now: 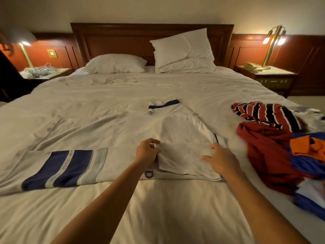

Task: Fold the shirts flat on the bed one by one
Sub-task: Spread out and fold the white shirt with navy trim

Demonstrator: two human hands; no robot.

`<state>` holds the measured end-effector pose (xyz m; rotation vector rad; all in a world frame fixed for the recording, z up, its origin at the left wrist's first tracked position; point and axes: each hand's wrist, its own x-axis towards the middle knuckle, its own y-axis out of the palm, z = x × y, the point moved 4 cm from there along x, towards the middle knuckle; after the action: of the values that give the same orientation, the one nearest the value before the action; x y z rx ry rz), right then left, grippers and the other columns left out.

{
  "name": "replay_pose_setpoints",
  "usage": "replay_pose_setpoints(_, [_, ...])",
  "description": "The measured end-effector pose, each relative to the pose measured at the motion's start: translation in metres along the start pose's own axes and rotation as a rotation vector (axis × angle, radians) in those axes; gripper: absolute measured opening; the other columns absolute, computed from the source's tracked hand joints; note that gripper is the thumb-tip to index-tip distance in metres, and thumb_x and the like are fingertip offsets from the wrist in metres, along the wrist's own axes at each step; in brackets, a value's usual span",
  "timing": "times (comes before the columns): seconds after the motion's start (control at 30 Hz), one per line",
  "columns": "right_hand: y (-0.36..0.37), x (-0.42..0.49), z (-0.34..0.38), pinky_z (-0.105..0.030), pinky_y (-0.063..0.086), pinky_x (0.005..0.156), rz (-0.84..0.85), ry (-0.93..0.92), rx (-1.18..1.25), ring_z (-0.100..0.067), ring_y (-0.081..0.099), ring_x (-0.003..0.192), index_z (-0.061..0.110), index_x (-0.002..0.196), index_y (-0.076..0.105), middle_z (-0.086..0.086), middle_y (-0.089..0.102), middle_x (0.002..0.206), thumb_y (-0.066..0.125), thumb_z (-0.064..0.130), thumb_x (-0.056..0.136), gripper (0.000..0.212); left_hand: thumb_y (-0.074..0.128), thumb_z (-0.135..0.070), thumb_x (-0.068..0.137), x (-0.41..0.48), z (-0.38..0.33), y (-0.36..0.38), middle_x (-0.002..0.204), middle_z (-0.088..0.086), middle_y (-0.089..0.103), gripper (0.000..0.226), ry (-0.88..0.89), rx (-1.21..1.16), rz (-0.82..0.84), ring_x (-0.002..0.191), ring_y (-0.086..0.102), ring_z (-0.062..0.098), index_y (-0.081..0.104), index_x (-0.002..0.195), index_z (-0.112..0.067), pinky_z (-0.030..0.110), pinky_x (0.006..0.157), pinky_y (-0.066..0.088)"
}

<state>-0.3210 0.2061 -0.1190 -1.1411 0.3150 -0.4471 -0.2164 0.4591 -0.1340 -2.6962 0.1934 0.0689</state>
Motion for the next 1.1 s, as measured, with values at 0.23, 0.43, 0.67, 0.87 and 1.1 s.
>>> replay_pose_setpoints(0.23, [-0.002, -0.002, 0.006, -0.02, 0.049, 0.072, -0.107, -0.12, 0.584, -0.01, 0.063, 0.085, 0.026, 0.113, 0.065, 0.01, 0.062, 0.093, 0.076, 0.017, 0.085, 0.031, 0.07, -0.011, 0.092, -0.016, 0.0, 0.005, 0.121, 0.014, 0.063, 0.045, -0.096, -0.266, 0.177, 0.106, 0.067, 0.029, 0.058, 0.135, -0.011, 0.043, 0.093, 0.057])
replay_pose_setpoints(0.43, [0.004, 0.005, -0.001, -0.032, 0.054, 0.086, -0.009, -0.082, 0.646, -0.019, 0.063, 0.106, 0.016, 0.135, 0.061, -0.005, 0.06, 0.134, 0.079, 0.019, 0.084, 0.055, 0.082, -0.01, 0.08, -0.02, 0.001, 0.001, 0.133, 0.005, 0.048, 0.075, 0.023, -0.071, 0.306, 0.096, 0.056, 0.004, 0.047, 0.146, -0.008, 0.002, 0.064, 0.046])
replay_pose_setpoints(0.67, [0.003, 0.009, 0.002, -0.031, 0.037, 0.105, 0.045, -0.198, 0.136, -0.03, 0.049, 0.13, 0.006, 0.139, 0.054, -0.016, 0.05, 0.144, 0.077, 0.026, 0.086, 0.061, 0.087, -0.04, 0.073, -0.021, 0.005, 0.006, 0.135, 0.0, 0.034, 0.088, 0.233, 0.371, 0.25, 0.103, 0.06, 0.021, 0.042, 0.145, -0.016, 0.024, 0.085, 0.052])
replay_pose_setpoints(0.87, [0.002, 0.009, 0.027, -0.055, 0.03, 0.109, -0.016, -0.069, -0.325, -0.038, 0.029, 0.138, 0.032, 0.14, 0.049, -0.01, 0.026, 0.154, 0.054, 0.068, 0.087, 0.064, 0.061, -0.06, 0.089, -0.021, 0.027, -0.058, 0.124, -0.004, 0.051, 0.062, 0.337, 0.549, 0.032, 0.11, 0.054, 0.017, 0.044, 0.145, -0.039, 0.033, 0.092, 0.046])
replay_pose_setpoints(1.1, [0.078, -0.006, 0.083, -0.05, 0.0, 0.119, 0.245, -0.372, -0.298, -0.027, -0.009, 0.153, 0.056, 0.151, -0.001, 0.01, -0.009, 0.166, 0.024, 0.07, 0.096, 0.062, 0.019, -0.053, 0.105, -0.003, 0.139, -0.227, 0.167, -0.001, -0.011, 0.06, 0.069, 1.213, 0.151, 0.153, -0.011, 0.031, -0.001, 0.159, -0.036, 0.054, 0.122, 0.0])
